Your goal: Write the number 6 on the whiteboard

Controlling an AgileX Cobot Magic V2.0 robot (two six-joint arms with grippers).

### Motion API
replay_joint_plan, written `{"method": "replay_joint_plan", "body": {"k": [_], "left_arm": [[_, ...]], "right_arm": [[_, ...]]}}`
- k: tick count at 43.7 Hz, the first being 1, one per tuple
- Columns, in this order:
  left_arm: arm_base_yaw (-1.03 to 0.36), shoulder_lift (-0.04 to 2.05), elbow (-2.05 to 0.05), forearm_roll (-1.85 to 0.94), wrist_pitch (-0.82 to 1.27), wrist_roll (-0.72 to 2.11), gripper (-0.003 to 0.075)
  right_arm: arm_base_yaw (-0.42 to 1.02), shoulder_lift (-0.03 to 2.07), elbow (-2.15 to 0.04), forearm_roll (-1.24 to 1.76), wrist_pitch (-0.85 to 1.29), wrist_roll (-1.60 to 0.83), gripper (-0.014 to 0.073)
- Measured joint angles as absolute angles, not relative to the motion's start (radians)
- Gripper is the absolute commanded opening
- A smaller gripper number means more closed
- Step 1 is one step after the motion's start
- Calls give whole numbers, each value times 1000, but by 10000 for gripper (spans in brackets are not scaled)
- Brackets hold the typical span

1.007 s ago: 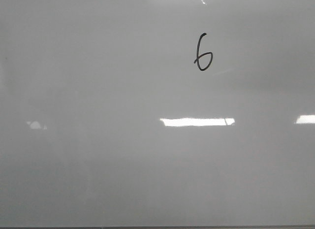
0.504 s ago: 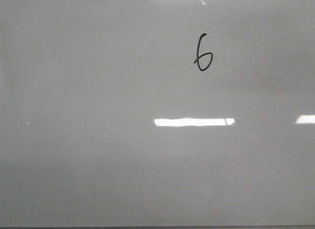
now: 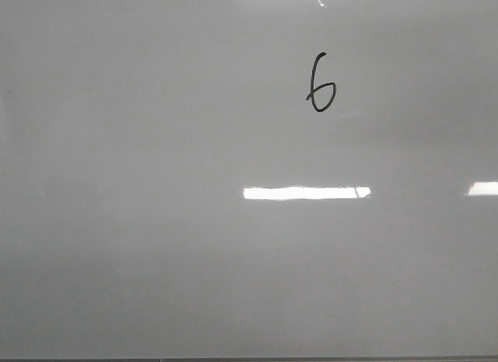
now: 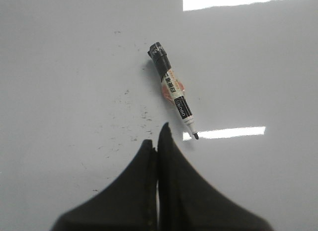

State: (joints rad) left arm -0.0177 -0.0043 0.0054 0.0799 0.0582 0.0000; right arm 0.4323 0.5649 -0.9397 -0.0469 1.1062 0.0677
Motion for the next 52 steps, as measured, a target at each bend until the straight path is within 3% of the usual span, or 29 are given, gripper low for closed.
{"method": "replay_joint_plan", "body": {"k": [52], "left_arm": [[-11, -4, 5, 49, 45, 25, -20]], "right_arm": [[432, 565, -940, -47, 1106, 68, -68]]}}
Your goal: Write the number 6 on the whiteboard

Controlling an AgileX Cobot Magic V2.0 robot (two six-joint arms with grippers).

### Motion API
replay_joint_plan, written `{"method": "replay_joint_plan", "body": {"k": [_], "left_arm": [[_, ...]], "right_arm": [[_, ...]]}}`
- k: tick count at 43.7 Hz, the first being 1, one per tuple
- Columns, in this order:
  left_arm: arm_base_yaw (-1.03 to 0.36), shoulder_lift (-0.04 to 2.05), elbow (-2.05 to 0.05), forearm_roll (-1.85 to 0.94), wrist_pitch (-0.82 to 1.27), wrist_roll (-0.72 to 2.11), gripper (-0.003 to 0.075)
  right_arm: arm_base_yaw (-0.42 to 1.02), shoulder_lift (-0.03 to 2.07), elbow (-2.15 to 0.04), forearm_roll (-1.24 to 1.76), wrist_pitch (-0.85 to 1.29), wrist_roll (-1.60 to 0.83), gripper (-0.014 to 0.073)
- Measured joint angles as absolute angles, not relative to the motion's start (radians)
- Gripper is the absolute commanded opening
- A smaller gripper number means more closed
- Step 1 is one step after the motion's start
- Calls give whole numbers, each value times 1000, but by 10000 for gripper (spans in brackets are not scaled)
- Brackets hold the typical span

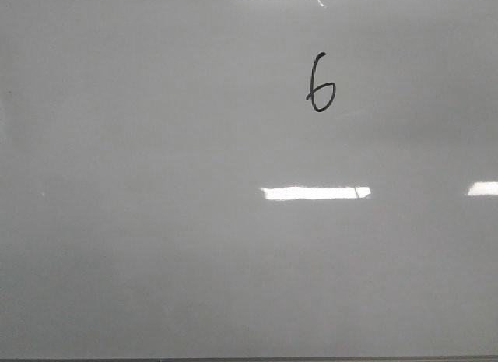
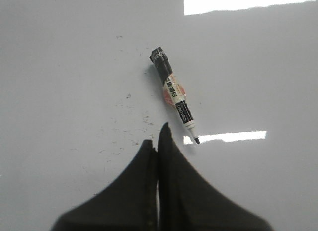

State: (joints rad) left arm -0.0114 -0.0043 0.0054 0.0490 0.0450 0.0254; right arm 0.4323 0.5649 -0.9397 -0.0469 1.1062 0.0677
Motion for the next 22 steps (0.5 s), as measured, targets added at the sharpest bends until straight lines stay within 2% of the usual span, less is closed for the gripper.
{"method": "replay_joint_plan", "body": {"k": [14, 22], "left_arm": [[-11, -4, 5, 49, 45, 25, -20], [-11, -4, 5, 49, 45, 25, -20]], "right_arm": [[420, 544, -908, -47, 1083, 68, -68], [257, 400, -746, -41, 938, 68, -68]]}}
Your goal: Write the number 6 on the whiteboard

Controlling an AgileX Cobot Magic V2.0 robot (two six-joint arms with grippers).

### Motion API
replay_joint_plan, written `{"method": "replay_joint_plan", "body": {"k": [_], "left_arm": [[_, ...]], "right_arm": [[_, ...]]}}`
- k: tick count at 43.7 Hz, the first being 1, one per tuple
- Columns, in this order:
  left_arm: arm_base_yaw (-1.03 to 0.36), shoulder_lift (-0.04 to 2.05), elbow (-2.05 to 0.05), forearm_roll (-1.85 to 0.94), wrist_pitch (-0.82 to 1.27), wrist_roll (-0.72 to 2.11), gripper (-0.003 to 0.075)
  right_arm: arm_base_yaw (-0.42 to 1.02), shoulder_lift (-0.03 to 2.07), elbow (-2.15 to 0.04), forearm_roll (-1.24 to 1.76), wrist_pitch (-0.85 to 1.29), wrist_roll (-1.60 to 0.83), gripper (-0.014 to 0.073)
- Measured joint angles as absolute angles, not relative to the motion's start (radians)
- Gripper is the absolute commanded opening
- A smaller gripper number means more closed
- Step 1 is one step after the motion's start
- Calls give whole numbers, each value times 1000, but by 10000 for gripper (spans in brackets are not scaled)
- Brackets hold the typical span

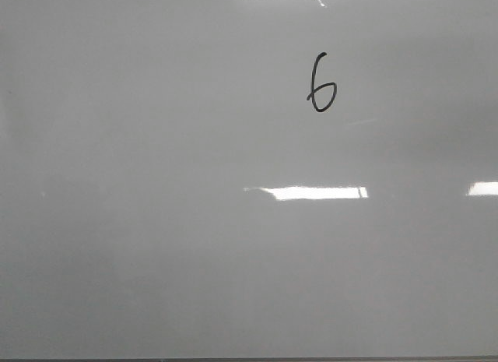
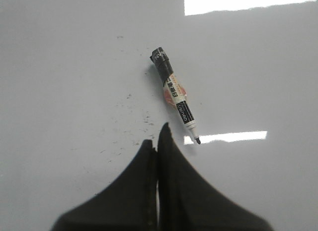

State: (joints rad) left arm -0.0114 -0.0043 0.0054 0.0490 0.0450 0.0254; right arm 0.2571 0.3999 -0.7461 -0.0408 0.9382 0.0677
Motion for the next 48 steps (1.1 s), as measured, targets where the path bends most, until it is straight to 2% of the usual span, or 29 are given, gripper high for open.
{"method": "replay_joint_plan", "body": {"k": [9, 14, 32, 38, 48], "left_arm": [[-11, -4, 5, 49, 45, 25, -20], [-11, -4, 5, 49, 45, 25, -20], [-11, -4, 5, 49, 45, 25, -20], [-11, -4, 5, 49, 43, 25, -20], [-11, -4, 5, 49, 43, 25, -20]], "right_arm": [[53, 189, -473, 10, 619, 68, -68], [-5, 94, -319, 12, 455, 68, -68], [-13, -10, 7, 16, 88, 68, -68], [-13, -10, 26, 18, 0, 68, -68], [-13, -10, 26, 20, -27, 68, -68]]}}
